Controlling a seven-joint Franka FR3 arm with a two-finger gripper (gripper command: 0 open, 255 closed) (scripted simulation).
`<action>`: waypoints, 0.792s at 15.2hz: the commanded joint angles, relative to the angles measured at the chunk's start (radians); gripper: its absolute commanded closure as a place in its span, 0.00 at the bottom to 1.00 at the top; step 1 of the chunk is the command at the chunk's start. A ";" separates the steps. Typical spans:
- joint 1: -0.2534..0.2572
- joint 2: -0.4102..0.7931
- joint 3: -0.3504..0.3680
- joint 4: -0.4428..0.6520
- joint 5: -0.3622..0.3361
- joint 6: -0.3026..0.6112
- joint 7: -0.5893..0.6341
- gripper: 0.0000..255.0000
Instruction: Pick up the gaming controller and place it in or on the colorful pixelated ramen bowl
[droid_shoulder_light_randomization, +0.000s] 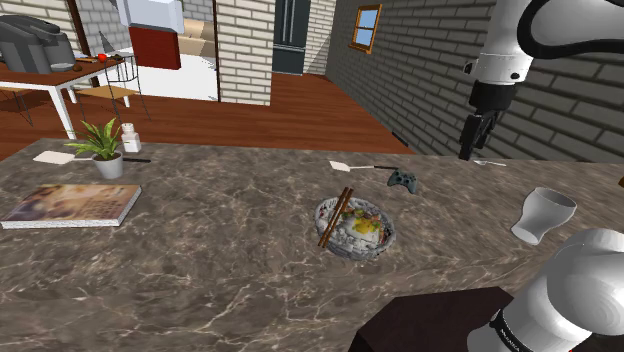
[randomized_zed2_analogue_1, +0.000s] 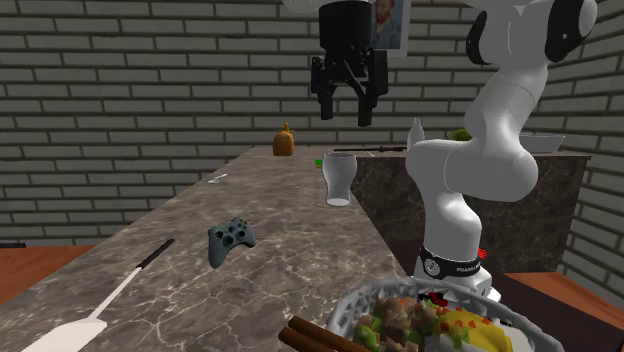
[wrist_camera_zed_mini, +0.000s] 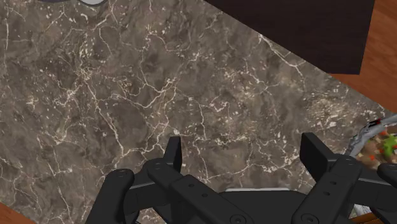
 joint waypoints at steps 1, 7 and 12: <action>0.000 0.000 0.000 0.000 0.000 0.000 0.000 0.00; 0.004 0.175 -0.111 0.009 -0.028 0.151 -0.150 0.00; 0.014 0.353 -0.192 0.057 -0.022 0.263 -0.280 0.00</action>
